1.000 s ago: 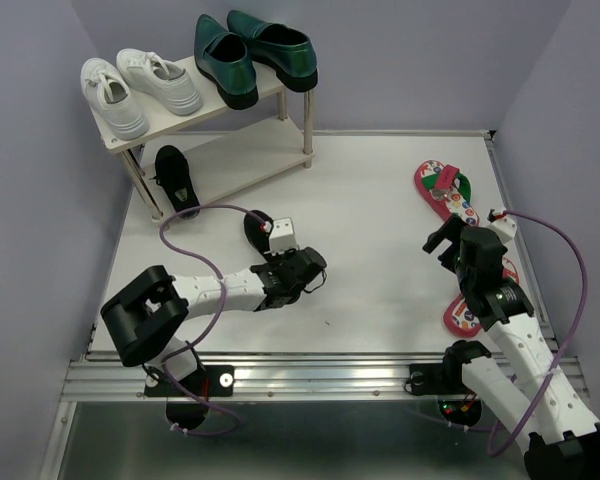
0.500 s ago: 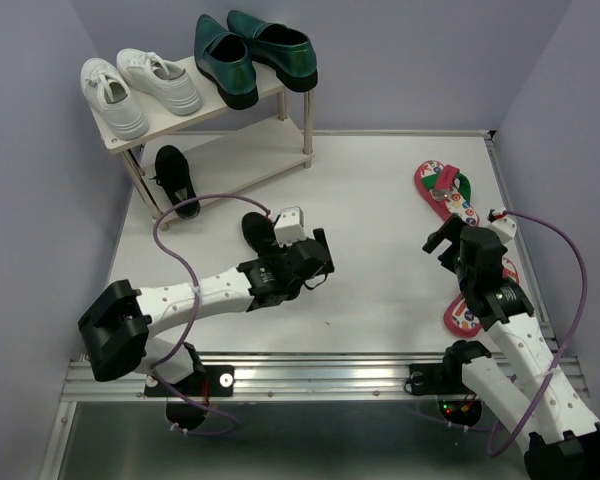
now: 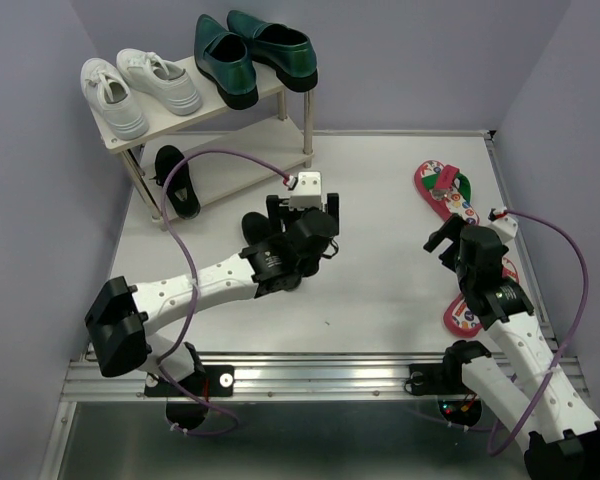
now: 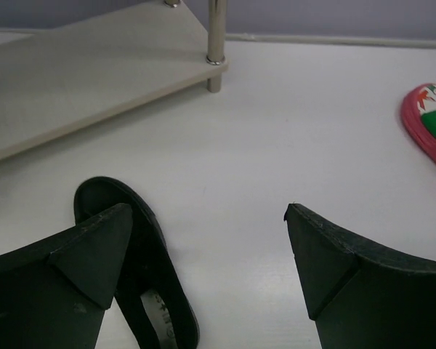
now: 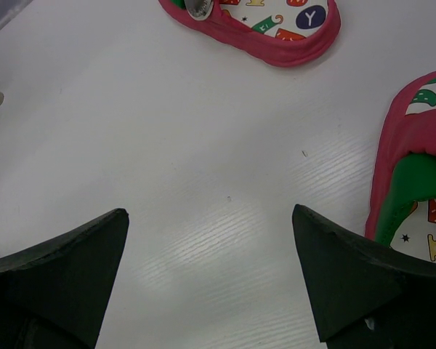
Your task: Place and organize the shoes onto the shoe shelf
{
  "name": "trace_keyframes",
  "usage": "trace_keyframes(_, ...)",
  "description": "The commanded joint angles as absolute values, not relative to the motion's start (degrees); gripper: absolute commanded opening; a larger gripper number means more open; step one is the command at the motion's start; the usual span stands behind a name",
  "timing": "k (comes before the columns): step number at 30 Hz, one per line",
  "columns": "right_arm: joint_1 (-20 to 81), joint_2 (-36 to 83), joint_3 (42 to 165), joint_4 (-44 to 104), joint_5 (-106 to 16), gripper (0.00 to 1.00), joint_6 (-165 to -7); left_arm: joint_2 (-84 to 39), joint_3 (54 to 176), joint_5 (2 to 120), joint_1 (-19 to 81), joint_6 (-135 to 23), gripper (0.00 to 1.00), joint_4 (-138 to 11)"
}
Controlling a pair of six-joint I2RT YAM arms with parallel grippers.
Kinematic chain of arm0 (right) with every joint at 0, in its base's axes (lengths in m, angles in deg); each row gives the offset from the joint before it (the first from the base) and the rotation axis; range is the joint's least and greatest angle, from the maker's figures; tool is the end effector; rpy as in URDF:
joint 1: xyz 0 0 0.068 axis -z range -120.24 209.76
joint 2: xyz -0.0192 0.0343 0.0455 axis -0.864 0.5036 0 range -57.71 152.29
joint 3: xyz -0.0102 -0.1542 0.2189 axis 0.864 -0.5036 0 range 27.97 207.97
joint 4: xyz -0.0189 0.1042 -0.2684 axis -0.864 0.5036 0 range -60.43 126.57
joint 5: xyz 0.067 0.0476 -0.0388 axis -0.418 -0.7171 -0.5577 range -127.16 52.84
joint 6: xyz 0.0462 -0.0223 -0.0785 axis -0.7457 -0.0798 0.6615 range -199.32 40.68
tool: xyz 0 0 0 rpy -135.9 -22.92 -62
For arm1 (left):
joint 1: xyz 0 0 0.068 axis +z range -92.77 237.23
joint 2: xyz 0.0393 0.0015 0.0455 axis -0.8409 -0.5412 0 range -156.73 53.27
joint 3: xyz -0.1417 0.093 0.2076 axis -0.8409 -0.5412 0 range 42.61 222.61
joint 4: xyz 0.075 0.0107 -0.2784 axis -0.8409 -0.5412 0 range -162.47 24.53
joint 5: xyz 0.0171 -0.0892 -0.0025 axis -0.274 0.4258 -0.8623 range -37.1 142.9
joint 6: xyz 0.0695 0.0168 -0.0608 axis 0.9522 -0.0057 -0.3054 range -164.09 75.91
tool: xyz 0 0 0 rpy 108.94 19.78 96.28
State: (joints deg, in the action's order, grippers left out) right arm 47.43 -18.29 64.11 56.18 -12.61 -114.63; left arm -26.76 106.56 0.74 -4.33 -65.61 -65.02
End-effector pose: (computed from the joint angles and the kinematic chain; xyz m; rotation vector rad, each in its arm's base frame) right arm 0.2297 0.0141 0.2471 0.6534 1.9346 0.0702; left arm 0.2378 -0.2987 0.3164 -0.0106 1.7421 -0.2232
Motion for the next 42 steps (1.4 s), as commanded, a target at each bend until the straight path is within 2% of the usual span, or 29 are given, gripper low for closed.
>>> trace_keyframes(1, 47.5, -18.9, 67.2, 55.8, -10.6, 1.00, -113.9, -26.9, 104.3, -12.9, -4.5, -54.0, 0.99, -48.7)
trace_keyframes(4, 47.5, -18.9, 67.1, 55.9, -10.7, 1.00, -114.1, -25.5, 98.3, -12.8, -4.2, -48.1, 0.99, -38.1)
trace_keyframes(9, 47.5, -18.7, 67.3, 55.9, -10.6, 1.00, -114.0, -25.7, 94.4, -10.5, -3.1, -46.9, 0.99, -36.9)
trace_keyframes(13, 47.5, -18.2, 67.3, 55.9, -11.1, 1.00, -114.2, -24.1, 94.6, -9.3, -2.1, -55.3, 0.99, -46.6)
trace_keyframes(14, 47.5, -18.2, 67.3, 55.9, -11.1, 1.00, -114.4, -24.0, 96.5, -9.3, -1.7, -62.6, 0.99, -54.7)
trace_keyframes(16, 47.5, -18.2, 67.2, 55.8, -11.2, 1.00, -114.4, -24.2, 97.7, -9.2, -0.6, -68.1, 0.99, -60.4)
trace_keyframes(19, 47.5, -18.2, 67.0, 55.5, -11.3, 1.00, -114.4, -23.2, 95.0, -7.9, -0.4, -71.9, 0.99, -62.5)
trace_keyframes(22, 47.5, -17.7, 67.1, 55.2, -11.7, 1.00, -114.5, -21.9, 92.9, -6.9, -0.5, -81.5, 0.99, -65.2)
trace_keyframes(24, 47.5, -17.5, 66.9, 55.0, -11.9, 1.00, -114.6, -24.1, 93.9, -7.3, -0.5, -92.9, 0.99, -77.2)
trace_keyframes(26, 47.5, -17.4, 66.7, 54.7, -12.1, 1.00, -114.7, -25.7, 94.6, -6.3, -0.6, -100.6, 0.99, -80.7)
trace_keyframes(31, 47.5, -16.9, 67.0, 54.5, -12.6, 1.00, -114.6, -31.4, 97.1, -5.7, -2.5, -109.6, 0.99, -88.0)
trace_keyframes(42, 47.5, -17.9, 66.6, 54.9, -12.4, 1.00, -114.5, -38.5, 98.2, -1.7, -2.5, -110.2, 0.99, -86.6)
